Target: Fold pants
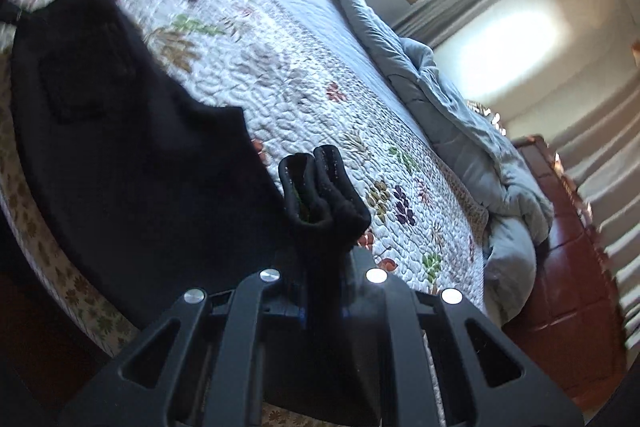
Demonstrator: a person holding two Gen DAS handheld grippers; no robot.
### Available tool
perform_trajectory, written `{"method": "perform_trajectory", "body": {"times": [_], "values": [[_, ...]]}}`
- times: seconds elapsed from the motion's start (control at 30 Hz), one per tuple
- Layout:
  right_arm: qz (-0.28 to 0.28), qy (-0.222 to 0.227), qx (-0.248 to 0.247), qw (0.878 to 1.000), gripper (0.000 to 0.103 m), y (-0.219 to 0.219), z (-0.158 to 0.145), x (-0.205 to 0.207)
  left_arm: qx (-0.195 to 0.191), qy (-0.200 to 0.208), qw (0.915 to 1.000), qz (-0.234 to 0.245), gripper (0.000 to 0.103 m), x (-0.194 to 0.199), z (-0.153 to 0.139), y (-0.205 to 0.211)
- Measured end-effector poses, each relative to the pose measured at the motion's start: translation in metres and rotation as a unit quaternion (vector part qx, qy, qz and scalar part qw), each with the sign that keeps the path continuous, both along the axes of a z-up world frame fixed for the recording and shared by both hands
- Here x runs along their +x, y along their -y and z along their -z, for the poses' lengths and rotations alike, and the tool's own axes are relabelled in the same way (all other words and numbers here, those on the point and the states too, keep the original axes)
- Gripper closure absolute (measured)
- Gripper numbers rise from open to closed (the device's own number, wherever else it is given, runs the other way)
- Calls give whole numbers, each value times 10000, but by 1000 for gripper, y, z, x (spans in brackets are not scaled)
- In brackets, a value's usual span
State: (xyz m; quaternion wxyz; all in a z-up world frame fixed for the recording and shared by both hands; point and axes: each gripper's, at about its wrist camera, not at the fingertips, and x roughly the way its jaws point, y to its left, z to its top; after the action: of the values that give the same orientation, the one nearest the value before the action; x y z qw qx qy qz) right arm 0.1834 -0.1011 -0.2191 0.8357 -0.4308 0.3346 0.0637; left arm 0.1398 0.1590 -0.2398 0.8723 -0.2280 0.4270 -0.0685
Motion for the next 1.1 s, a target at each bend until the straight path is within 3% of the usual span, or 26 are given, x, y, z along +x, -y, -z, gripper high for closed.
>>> {"method": "perform_trajectory", "body": {"times": [0.27, 0.47, 0.63, 0.73, 0.8, 0.87, 0.97, 1.03, 1.1], "values": [[-590, -168, -1047, 9926, 93, -26, 62, -11, -66, 25, 10000, 11, 11, -5, 1, -8], [-737, -317, -1271, 9886, 92, -32, 83, -15, -80, 30, 10000, 1, 11, -6, 1, -8], [-781, -525, -1040, 9901, 80, -30, 82, -22, -82, 30, 10000, -1, 11, -6, 1, -8], [-866, -803, -509, 9917, 72, -29, 68, -30, -84, 29, 10000, -2, 11, -6, 1, -8], [-888, -1132, 204, 9894, 66, -24, 46, -38, -86, 31, 10000, -4, 11, -6, 1, -8], [-652, -1453, 1102, 9811, 65, -11, 23, -34, -84, 32, 10000, -4, 11, -7, 1, -8], [174, -1683, 2167, 9615, 65, 27, 6, -7, -83, 30, 10000, -7, 11, -7, 1, -9], [704, -1774, 2452, 9505, 69, 46, 12, 13, -82, 28, 10000, -8, 11, -7, 1, -9], [859, -1951, 2470, 9453, 69, 50, 26, 23, -67, 16, 10000, -9, 11, -8, 2, -10]]}}
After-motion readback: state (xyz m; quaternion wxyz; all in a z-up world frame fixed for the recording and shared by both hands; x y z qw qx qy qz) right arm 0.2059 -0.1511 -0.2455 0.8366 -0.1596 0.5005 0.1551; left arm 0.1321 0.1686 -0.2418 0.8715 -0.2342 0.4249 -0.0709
